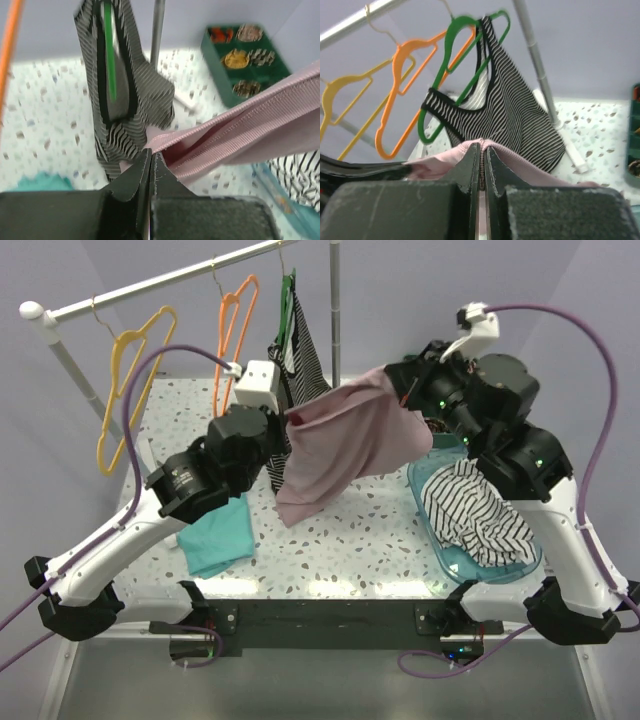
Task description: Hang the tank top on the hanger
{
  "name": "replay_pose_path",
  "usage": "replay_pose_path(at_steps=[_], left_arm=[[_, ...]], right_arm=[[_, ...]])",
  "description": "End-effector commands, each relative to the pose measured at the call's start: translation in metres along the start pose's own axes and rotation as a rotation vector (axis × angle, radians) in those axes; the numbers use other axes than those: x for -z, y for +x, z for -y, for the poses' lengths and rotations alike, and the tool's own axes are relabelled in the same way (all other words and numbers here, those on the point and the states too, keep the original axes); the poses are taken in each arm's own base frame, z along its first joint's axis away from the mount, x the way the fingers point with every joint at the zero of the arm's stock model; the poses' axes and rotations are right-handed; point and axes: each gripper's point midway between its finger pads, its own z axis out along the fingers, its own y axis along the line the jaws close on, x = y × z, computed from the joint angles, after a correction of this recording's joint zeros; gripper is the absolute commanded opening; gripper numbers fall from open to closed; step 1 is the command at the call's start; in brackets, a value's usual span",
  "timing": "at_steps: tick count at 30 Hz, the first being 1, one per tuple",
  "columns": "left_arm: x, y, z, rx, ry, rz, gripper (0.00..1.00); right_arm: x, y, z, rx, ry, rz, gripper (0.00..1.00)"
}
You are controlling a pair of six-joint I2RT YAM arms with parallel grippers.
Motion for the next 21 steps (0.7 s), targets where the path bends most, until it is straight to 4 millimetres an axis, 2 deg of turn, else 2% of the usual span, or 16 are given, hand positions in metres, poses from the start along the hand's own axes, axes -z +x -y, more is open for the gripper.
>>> replay_pose_path(at_steps=[1, 2, 3, 4, 5, 6, 7, 8, 9, 10, 12, 13, 15, 18, 20, 21], left_arm=[[0.005, 0.085, -0.020, 0.074, -0.005, -0.167, 0.00], [0.007, 0.099, -0.025, 0.079, -0.018, -0.192, 0.00], [0.012, 0.108, -0.031, 0.110, -0.026, -0.205, 0.00], [0.013, 0.137, -0.039, 0.092, -0.042, -0.265, 0.12], [0.016, 0.146, -0.044, 0.099, -0.050, -0.281, 0.14], [0.021, 0.150, -0.048, 0.125, -0.054, -0.284, 0.16], [0.024, 0.164, -0.053, 0.118, -0.061, -0.309, 0.24], [0.026, 0.166, -0.055, 0.124, -0.062, -0.312, 0.28], [0.030, 0.165, -0.057, 0.138, -0.056, -0.305, 0.33], [0.032, 0.169, -0.057, 0.136, -0.049, -0.316, 0.44], [0.033, 0.170, -0.056, 0.137, -0.038, -0.326, 0.50], [0.035, 0.174, -0.052, 0.136, -0.018, -0.343, 0.52], [0.033, 0.182, -0.048, 0.122, 0.005, -0.367, 0.49], [0.030, 0.201, -0.034, 0.109, 0.071, -0.419, 0.45], [0.029, 0.211, -0.027, 0.109, 0.103, -0.444, 0.43], [0.028, 0.215, -0.024, 0.101, 0.116, -0.452, 0.43]], right_arm=[[-0.006, 0.119, -0.033, -0.005, -0.099, -0.235, 0.00], [-0.007, 0.176, -0.025, 0.022, -0.069, -0.333, 0.00], [0.001, 0.211, -0.038, 0.028, -0.103, -0.393, 0.00], [0.001, 0.232, -0.048, -0.018, -0.117, -0.406, 0.00], [0.005, 0.260, -0.052, -0.026, -0.127, -0.451, 0.00], [0.019, 0.314, -0.058, 0.008, -0.147, -0.552, 0.00], [0.022, 0.331, -0.070, -0.013, -0.168, -0.572, 0.00], [0.028, 0.351, -0.074, 0.009, -0.170, -0.612, 0.04], [0.036, 0.364, -0.082, 0.034, -0.176, -0.637, 0.12], [0.040, 0.376, -0.079, 0.060, -0.162, -0.662, 0.38], [0.044, 0.380, -0.072, 0.069, -0.148, -0.662, 0.59], [0.045, 0.368, -0.065, 0.073, -0.128, -0.627, 0.71], [0.046, 0.361, -0.050, 0.098, -0.088, -0.600, 0.74], [0.045, 0.347, -0.012, 0.148, 0.025, -0.569, 0.75], [0.045, 0.341, 0.009, 0.135, 0.061, -0.576, 0.72], [0.038, 0.342, 0.036, 0.120, 0.127, -0.581, 0.71]])
